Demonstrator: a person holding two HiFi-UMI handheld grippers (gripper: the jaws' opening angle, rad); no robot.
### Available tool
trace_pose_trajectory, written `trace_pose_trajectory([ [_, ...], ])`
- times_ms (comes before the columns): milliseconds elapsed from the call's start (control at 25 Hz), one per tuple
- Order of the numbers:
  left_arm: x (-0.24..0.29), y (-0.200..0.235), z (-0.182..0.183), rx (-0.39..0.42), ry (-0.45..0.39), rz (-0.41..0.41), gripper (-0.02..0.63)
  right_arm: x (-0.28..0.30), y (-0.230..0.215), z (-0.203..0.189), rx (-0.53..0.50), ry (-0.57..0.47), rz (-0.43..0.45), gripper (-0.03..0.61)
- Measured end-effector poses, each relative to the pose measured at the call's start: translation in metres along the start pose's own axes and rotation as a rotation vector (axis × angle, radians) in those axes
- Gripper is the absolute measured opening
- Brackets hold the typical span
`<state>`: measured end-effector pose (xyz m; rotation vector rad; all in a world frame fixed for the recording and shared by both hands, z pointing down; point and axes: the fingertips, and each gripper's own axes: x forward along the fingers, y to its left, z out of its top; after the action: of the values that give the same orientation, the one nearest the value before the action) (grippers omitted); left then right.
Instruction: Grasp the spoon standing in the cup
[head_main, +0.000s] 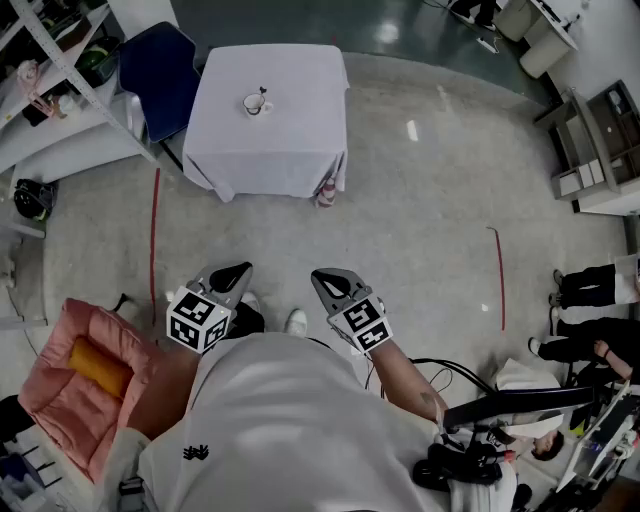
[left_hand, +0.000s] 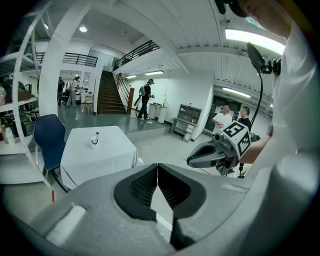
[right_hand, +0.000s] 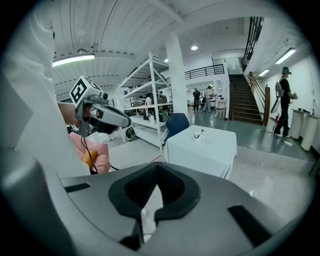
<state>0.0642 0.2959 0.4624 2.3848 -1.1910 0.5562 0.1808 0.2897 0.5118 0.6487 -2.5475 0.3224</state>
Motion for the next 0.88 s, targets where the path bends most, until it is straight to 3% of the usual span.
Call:
trace_pose_trajectory([
  [200,0.018,0.037,0.011,0.008,-0.016,-0.018,0.012,0.024,-0.021,0.014,0.004,0.005,-0.036,0.006],
  [400,0.046,0.097,0.037,0.016,-0.048,-0.041,0.012,0.058,-0.057,0.032,0.083,0.014,-0.08,0.006],
  [560,0.079,0.166,0.061,0.024,-0.056,-0.095,0.013,0.1,-0.093,0.059,0.141,0.032,-0.15,0.009],
  [680,0.103,0.228,0.088,0.046,-0.058,-0.13,0.014,0.134,-0.116,0.087,0.199,0.028,-0.214,0.08],
  [880,0.148,0.33,0.132,0.078,-0.048,-0.166,0.025,0.187,-0.149,0.128,0.277,0.031,-0.286,0.084],
])
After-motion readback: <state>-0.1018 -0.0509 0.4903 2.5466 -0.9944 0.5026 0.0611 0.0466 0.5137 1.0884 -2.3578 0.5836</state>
